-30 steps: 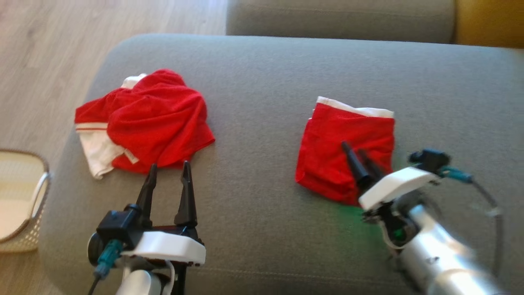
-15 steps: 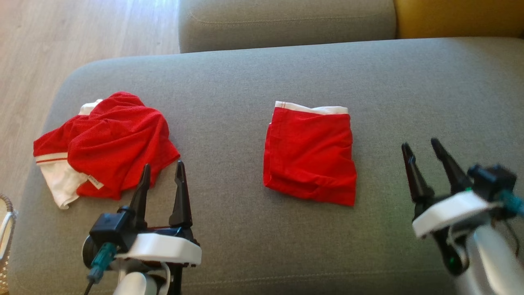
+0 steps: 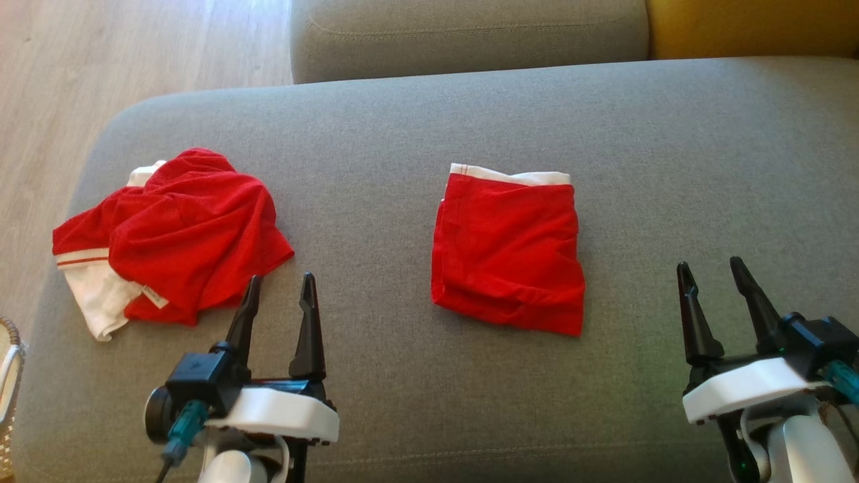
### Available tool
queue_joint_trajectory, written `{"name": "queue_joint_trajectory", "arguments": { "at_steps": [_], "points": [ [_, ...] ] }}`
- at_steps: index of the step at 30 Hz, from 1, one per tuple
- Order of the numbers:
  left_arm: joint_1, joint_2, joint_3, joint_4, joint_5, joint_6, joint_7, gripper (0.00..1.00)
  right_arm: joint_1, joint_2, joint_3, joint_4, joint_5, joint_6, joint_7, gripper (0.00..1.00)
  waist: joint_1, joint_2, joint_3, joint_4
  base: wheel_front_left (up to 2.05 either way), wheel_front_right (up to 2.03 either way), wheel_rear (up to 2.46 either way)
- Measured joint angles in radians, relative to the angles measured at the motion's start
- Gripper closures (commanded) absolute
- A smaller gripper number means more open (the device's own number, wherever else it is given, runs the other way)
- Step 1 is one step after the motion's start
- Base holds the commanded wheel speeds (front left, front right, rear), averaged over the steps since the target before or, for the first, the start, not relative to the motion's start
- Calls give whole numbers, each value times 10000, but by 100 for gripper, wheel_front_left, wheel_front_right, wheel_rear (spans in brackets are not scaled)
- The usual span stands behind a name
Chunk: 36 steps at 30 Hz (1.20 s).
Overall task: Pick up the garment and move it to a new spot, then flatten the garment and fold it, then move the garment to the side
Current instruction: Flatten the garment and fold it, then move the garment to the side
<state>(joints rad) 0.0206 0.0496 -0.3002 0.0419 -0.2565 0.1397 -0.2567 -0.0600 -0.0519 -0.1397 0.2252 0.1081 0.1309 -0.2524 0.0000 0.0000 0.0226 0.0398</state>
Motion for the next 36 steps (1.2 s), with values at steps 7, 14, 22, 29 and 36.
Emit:
{"name": "queue_joint_trajectory", "arguments": {
  "at_steps": [7, 14, 22, 29, 36],
  "points": [
    [5, 0, -46, 15, 0, 0, 0, 0, 45, 13, 10, -67, 69, 0, 0, 0, 0, 0, 84, 48, 0, 0, 0],
    [-63, 0, -249, 13, 0, 8, 0, 0, -165, 15, 257, -42, 205, 0, 0, 100, 0, 0, 510, 249, 0, 0, 0],
    [-414, -2, -504, -10, -192, 73, 0, 0, -1572, 13, 596, 1262, 504, 0, 169, 100, 1, 0, 995, 751, 0, 0, 0],
    [-654, -2, -746, -10, -192, 113, 0, 0, -2964, -113, 702, 3177, 851, 0, 571, 100, 1, 0, 1482, 1374, 0, 0, 0],
    [-973, -4, -980, -82, -282, 284, 0, 0, -4285, -656, 750, 5016, 506, 0, 679, 100, 1, 0, 1992, 1987, 0, 0, 0]
  ]
}}
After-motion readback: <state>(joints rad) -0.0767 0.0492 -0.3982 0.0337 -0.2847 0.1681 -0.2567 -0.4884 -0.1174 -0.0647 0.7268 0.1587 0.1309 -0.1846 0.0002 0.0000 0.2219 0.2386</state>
